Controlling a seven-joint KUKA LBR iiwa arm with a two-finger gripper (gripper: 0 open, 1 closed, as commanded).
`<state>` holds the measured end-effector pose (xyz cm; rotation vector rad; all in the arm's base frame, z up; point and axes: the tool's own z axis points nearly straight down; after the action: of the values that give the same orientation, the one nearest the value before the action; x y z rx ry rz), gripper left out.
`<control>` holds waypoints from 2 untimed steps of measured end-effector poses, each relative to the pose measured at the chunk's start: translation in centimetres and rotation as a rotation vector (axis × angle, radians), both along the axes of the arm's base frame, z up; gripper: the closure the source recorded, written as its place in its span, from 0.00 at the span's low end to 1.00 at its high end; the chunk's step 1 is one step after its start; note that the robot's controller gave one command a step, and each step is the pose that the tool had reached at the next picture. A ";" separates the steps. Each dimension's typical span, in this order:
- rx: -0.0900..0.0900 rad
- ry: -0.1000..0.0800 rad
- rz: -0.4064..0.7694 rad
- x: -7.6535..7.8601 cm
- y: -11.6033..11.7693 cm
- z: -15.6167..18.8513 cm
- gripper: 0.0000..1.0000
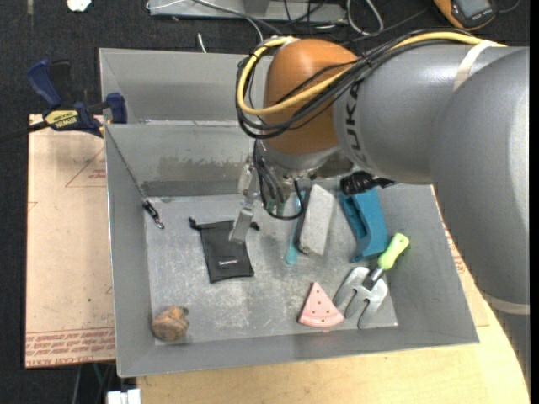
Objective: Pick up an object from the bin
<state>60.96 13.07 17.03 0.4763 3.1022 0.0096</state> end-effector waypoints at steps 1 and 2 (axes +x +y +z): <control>0.001 -0.004 -0.119 0.0 0.5 -3.2 0.00; -0.001 -0.010 0.125 0.0 0.3 -0.6 0.00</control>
Offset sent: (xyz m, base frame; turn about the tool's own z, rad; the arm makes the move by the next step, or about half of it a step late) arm -0.0011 0.0024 0.0135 -0.0387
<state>60.94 13.37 16.39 0.2812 3.1163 0.0107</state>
